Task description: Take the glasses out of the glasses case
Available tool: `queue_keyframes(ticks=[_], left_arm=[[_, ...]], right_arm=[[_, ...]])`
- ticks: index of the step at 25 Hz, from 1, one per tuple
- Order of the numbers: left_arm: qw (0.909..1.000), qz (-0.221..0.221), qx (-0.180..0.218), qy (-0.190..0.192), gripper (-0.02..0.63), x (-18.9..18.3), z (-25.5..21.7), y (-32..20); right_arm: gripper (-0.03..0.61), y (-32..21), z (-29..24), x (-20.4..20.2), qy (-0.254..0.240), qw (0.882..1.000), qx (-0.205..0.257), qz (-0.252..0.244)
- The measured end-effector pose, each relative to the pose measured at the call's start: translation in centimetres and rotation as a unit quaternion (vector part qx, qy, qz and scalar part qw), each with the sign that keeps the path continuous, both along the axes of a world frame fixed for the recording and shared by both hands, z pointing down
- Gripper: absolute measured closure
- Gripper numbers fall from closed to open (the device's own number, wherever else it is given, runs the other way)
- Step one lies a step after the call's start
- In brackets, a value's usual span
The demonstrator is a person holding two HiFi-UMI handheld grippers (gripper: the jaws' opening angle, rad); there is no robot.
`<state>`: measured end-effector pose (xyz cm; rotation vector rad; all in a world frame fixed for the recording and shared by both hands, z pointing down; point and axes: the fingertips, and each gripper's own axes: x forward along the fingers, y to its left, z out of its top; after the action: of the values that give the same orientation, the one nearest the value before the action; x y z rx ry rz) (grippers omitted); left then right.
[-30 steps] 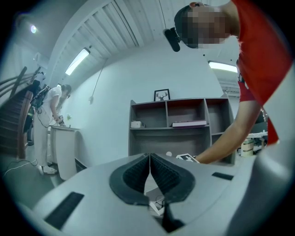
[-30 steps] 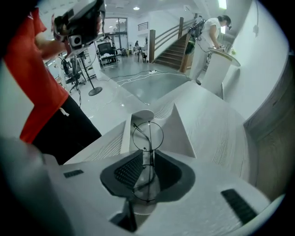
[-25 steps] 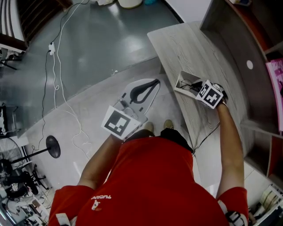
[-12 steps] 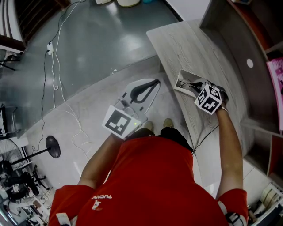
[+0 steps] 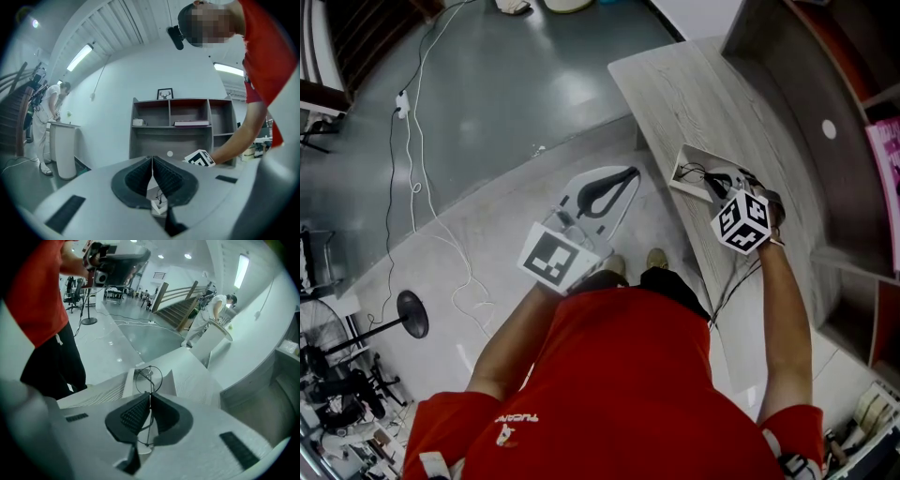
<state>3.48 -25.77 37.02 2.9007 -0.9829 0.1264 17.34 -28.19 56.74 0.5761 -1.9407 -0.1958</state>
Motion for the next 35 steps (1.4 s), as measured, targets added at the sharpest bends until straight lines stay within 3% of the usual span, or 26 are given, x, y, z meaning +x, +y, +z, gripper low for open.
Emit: queue_keyframes(ticks=[10, 16, 23, 35], left_arm=[[0.9997, 0.025, 0.003, 0.009, 0.6, 1.6, -0.1, 0.0], [0.9989, 0.043, 0.012, 0.016, 0.6, 3.2, -0.8, 0.1], [0.9979, 0.056, 0.027, 0.02, 0.6, 4.1, -2.3, 0.6], [0.9959, 0.073, 0.051, 0.018, 0.6, 4.3, -4.6, 2.0]], right_arm=[[0.558, 0.4, -7.6, -0.3, -0.045, 0.996, 0.074, 0.03], [0.558, 1.5, -12.9, -0.8, -0.101, 0.987, 0.115, 0.056], [0.558, 3.6, -18.3, -1.6, -0.129, 0.976, 0.159, 0.068], [0.559, 7.1, -21.7, -1.9, -0.162, 0.961, 0.196, 0.108]])
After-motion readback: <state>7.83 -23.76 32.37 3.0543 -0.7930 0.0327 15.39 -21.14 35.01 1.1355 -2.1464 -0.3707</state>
